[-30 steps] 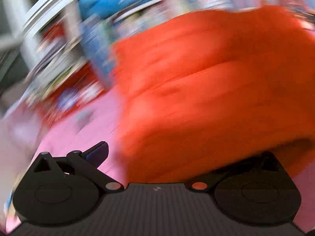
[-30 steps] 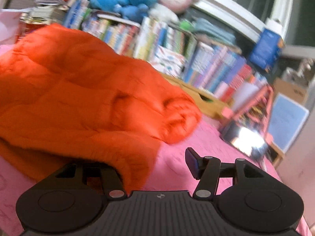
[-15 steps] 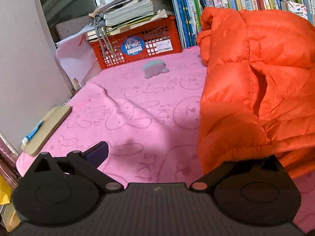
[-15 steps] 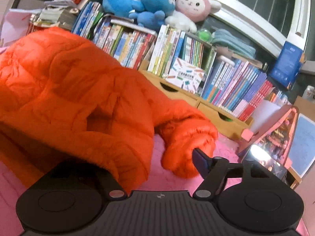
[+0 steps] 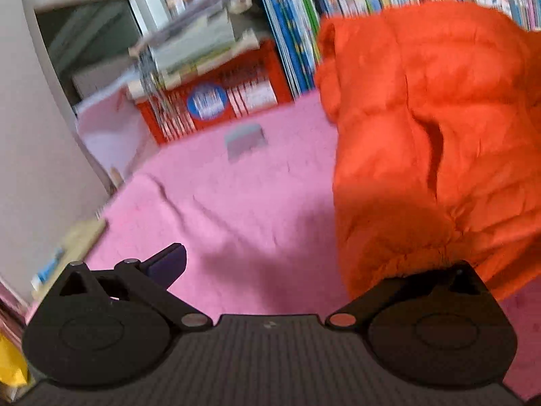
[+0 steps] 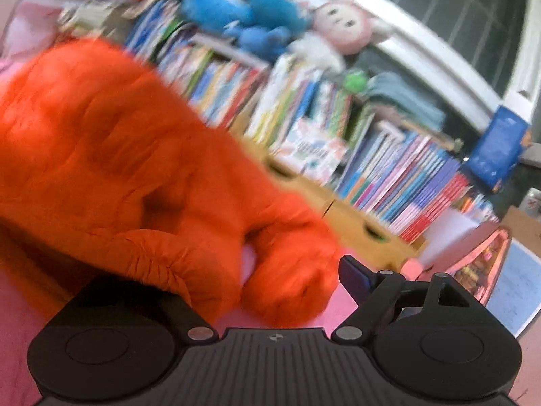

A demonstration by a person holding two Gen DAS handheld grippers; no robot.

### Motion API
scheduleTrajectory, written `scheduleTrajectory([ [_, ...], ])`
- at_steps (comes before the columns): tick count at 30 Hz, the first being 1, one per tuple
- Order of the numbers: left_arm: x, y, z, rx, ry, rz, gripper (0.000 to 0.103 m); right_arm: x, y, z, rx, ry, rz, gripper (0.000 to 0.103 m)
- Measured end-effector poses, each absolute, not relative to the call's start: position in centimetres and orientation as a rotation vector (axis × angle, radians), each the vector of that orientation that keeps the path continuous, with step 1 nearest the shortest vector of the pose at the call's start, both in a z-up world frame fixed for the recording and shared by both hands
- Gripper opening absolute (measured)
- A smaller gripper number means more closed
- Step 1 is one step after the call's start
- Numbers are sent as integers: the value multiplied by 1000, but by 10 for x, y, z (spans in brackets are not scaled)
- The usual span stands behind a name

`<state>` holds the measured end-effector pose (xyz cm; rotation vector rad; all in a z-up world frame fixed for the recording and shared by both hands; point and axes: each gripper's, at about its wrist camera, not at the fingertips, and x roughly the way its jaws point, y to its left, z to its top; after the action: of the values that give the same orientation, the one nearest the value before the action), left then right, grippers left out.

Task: Fold clothes

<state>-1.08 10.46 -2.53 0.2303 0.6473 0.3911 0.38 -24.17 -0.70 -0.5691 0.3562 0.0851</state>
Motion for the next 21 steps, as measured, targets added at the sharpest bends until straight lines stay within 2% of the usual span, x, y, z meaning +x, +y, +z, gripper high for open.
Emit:
scheduleTrajectory([
  [5, -17, 99, -24, 228, 670, 387, 103, -38, -242, -20, -611, 387, 134, 86],
  [9, -20, 101, -24, 228, 672, 384, 103, -68, -243, -9, -545, 364, 218, 99],
  [13, -22, 103, -24, 229, 675, 379, 103, -82, -246, -1, -467, 354, 228, 101],
  [21, -31, 97, -23, 269, 680, 342, 103, -72, -276, -18, -371, 515, 81, 101],
])
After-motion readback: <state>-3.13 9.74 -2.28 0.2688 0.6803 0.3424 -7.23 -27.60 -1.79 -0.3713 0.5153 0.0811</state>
